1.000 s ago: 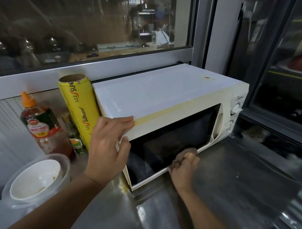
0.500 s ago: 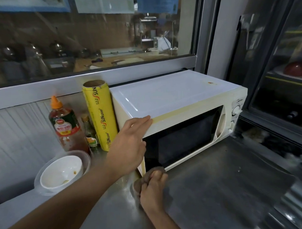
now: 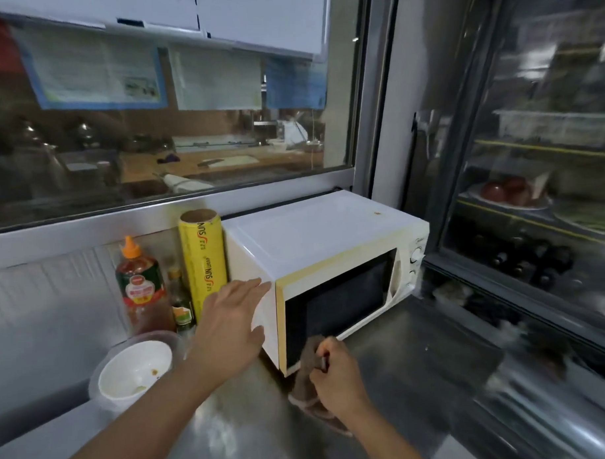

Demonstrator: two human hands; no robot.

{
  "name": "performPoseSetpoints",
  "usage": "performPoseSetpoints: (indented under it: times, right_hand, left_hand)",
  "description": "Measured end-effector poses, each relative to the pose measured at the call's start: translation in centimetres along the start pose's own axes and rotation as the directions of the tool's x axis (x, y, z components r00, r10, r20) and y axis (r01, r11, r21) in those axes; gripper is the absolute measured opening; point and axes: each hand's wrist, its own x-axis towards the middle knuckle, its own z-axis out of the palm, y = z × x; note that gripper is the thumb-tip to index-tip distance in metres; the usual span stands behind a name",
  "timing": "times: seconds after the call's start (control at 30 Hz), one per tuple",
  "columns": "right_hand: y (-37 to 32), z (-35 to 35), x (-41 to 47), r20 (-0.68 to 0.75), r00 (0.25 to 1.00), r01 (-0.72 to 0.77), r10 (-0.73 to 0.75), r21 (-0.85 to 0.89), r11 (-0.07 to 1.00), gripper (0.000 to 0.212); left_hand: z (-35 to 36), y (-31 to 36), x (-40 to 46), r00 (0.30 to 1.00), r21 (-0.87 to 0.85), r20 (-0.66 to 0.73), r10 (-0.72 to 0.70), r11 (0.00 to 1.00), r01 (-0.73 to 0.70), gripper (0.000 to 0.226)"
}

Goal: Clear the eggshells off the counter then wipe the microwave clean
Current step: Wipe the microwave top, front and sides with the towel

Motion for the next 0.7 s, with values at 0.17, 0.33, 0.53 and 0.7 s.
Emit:
performPoseSetpoints:
  times: [0.17,0.33,0.53,0.7]
  right_hand:
    - [-1.9,-5.2,-2.2,-0.054,0.997,0.046,-0.050,-0.072,0.996,0.017]
    - [-2.3,-8.6,-3.4,-0.038,0.998,0.054,-0.057,-0.089,0.995,0.018]
    - [-2.4,-11.3,-3.8,-0.025,0.995,0.094,-0.096,-0.077,0.993,0.024]
    - [-2.5,-11.4,-3.9,-0.023,0.990,0.135,-0.136,-0.049,0.990,0.020]
  left_hand:
    - [-2.0,0.9,-1.4,0.998,0.066,0.057,-0.039,0.997,0.036,0.070]
    - [-3.6,2.3,-2.3,0.994,0.102,0.057,-0.090,0.991,0.084,0.071]
    - [-4.9,4.7,-3.0,0.989,0.082,0.025,-0.148,0.986,0.146,0.068]
    - [-5.5,5.0,-6.0,0.981,0.100,0.029,-0.194,0.977,0.190,0.070]
